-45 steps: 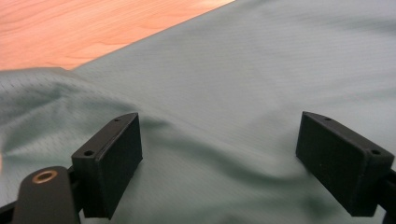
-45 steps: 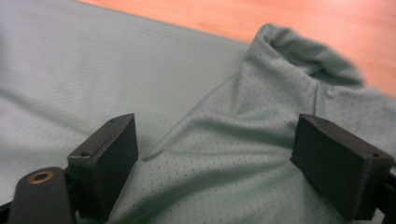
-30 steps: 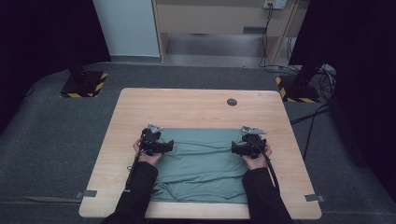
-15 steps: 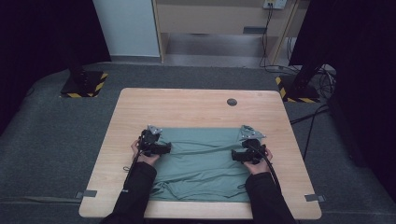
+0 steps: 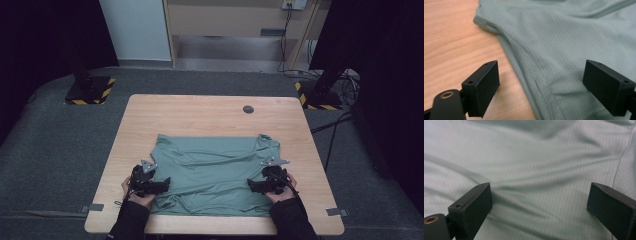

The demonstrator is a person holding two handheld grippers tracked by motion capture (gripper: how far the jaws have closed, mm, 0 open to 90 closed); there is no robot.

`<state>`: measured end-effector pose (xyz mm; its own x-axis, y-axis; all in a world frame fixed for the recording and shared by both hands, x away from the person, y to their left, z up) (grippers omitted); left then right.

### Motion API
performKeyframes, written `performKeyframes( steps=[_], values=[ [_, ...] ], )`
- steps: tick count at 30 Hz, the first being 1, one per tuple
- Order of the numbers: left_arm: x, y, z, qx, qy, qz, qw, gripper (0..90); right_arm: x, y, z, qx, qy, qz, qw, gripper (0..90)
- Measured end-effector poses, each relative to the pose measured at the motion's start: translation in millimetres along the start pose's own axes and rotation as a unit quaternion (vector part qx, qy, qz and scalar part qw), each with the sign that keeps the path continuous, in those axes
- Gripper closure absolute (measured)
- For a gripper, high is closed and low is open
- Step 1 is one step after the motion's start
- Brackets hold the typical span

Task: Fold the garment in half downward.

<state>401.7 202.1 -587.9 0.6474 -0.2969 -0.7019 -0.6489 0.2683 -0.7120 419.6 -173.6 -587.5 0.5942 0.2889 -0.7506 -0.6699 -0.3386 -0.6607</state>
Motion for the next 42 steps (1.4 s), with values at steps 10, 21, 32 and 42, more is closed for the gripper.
performKeyframes(
  steps=[10,21,32,42],
  values=[
    [3.5,0.7,7.7,-0.001,0.011,0.0,0.9999,9.6,2.4,9.1,-2.4,-0.024,0.0,-0.013,0.9996,5.1],
    [9.7,-4.1,10.8,0.002,0.014,-0.014,0.9998,6.9,5.2,8.6,-5.6,-0.03,-0.003,-0.035,0.999,3.3],
    [-21.7,-9.9,6.5,-0.015,0.065,-0.03,0.9973,10.6,-12.1,4.2,-16.3,-0.016,0.021,-0.043,0.9987,5.5],
    [-45.3,-10.7,29.1,-0.037,0.069,-0.025,0.9966,8.4,-33.8,1.5,-33.3,-0.006,0.035,-0.073,0.9967,5.9]
  ],
)
Point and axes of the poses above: each handheld gripper's, and its own axes: x roughly forward along the jaws, y roughly out of its underside, z roughly to its left, the point moved 8 cm from there along x, roughly forward along the jaws, and after that the axes turned 3 degrees about y, right-handed, at the moved point
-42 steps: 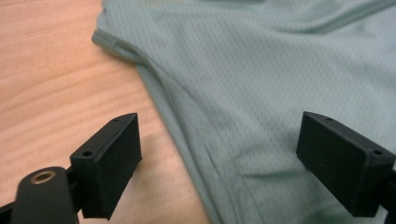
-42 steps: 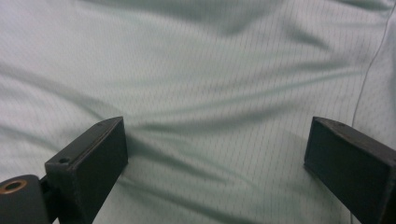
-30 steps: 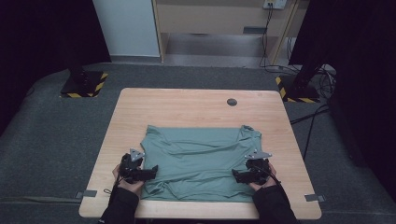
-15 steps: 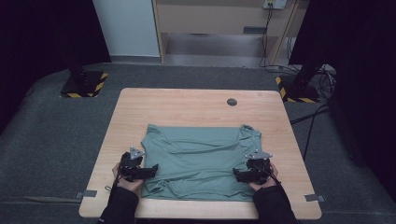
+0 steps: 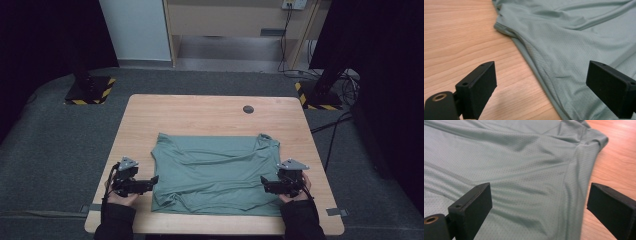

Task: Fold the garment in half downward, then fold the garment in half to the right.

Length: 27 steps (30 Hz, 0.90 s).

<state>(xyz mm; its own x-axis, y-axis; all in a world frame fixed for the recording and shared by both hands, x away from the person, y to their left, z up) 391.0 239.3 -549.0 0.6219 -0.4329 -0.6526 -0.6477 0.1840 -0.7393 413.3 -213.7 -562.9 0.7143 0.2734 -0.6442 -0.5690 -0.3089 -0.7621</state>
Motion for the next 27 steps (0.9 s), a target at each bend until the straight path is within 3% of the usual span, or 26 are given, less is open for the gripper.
performKeyframes(
  steps=[7,12,18,19,27],
  values=[
    [-18.8,-15.8,13.9,-0.019,0.017,-0.02,0.9995,8.8,-9.5,-3.3,3.9,0.001,-0.007,-0.007,0.9999,7.0],
    [-19.9,-22.3,20.6,-0.038,0.029,-0.026,0.9985,10.7,-14.2,-8.7,14.6,0.0,-0.025,-0.012,0.9996,7.1],
    [-11.8,-31.6,21.3,-0.041,0.033,-0.026,0.9983,12.4,-19.9,-19.8,34.4,-0.012,-0.048,-0.022,0.9985,7.1],
    [-11.2,-33.6,21.5,-0.042,0.035,-0.027,0.9981,13.2,-21.5,-24.2,43.1,-0.018,-0.057,-0.025,0.9979,7.1],
    [-9.2,-47.8,18.9,-0.04,0.06,-0.033,0.9969,11.3,-24.5,-40.1,76.0,-0.049,-0.078,-0.036,0.9951,7.5]
  ],
)
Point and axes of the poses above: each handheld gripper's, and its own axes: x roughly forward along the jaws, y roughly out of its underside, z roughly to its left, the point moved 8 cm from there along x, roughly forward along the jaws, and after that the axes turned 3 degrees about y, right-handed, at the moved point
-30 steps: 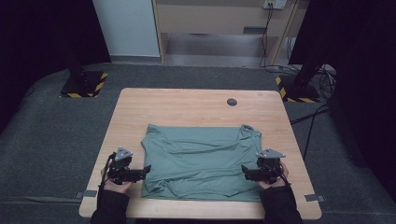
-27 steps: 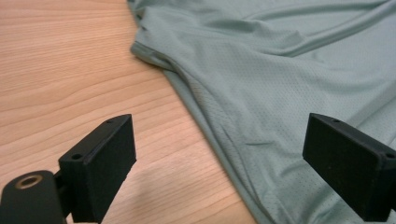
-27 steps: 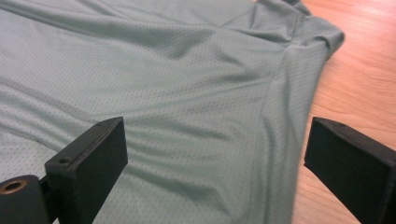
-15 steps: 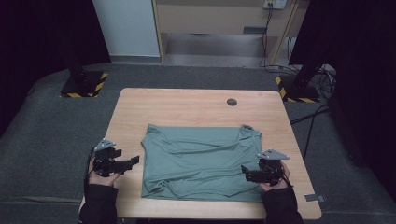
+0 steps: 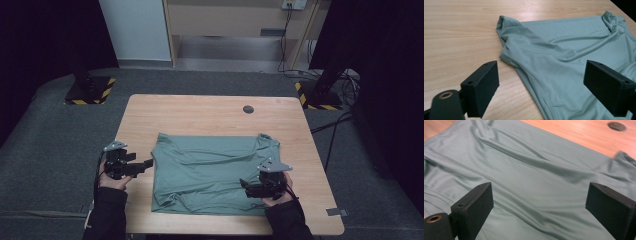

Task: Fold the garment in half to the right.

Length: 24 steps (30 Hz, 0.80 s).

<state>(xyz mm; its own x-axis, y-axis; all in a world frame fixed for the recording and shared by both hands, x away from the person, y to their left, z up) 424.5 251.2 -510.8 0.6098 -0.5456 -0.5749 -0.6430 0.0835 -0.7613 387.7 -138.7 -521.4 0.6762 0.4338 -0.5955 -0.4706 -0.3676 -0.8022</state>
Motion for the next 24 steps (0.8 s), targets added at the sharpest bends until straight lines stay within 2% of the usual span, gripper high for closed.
performKeyframes(
  steps=[5,8,14,20,24],
  values=[
    [4.5,-4.4,0.0,0.013,0.009,0.009,0.9998,4.9,7.7,-9.9,18.9,-0.015,-0.017,-0.002,0.9997,7.5],
    [8.5,-7.1,-0.9,0.013,0.019,0.002,0.9997,3.1,13.4,-14.1,28.0,-0.025,-0.023,-0.002,0.9994,7.8],
    [18.0,-16.9,4.3,0.026,-0.002,0.011,0.9996,4.5,23.2,-22.2,48.8,-0.039,-0.042,-0.006,0.9983,8.8],
    [28.3,-34.1,6.2,0.036,-0.003,0.016,0.9992,7.3,29.6,-30.4,70.6,-0.053,-0.058,-0.01,0.9969,8.9],
    [31.7,-44.7,4.1,0.046,0.0,0.011,0.9989,7.5,34.0,-36.6,83.6,-0.059,-0.07,-0.011,0.9957,8.9]
  ],
)
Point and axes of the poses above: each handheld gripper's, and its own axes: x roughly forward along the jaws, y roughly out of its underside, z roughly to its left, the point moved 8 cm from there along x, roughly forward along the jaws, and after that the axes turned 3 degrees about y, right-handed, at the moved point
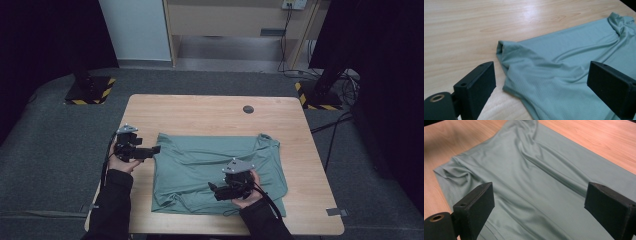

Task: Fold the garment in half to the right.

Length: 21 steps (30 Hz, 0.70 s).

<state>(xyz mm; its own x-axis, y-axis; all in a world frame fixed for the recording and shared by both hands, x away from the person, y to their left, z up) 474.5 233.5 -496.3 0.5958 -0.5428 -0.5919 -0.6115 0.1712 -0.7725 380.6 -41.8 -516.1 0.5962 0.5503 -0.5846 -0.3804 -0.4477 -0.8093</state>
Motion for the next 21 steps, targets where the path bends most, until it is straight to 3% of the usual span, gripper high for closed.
performKeyframes(
  steps=[14,17,21],
  values=[
    [21.9,-12.1,-1.1,0.018,0.009,0.005,0.9998,9.7,18.7,-13.3,38.8,-0.03,-0.035,-0.003,0.9989,9.8],
    [27.6,-13.0,1.2,0.028,0.002,0.011,0.9995,10.8,23.2,-14.7,47.7,-0.034,-0.045,-0.004,0.9984,9.8],
    [34.7,-11.2,6.4,0.027,0.003,0.016,0.9995,11.8,29.2,-17.5,60.5,-0.039,-0.057,-0.006,0.9976,9.8]
  ],
)
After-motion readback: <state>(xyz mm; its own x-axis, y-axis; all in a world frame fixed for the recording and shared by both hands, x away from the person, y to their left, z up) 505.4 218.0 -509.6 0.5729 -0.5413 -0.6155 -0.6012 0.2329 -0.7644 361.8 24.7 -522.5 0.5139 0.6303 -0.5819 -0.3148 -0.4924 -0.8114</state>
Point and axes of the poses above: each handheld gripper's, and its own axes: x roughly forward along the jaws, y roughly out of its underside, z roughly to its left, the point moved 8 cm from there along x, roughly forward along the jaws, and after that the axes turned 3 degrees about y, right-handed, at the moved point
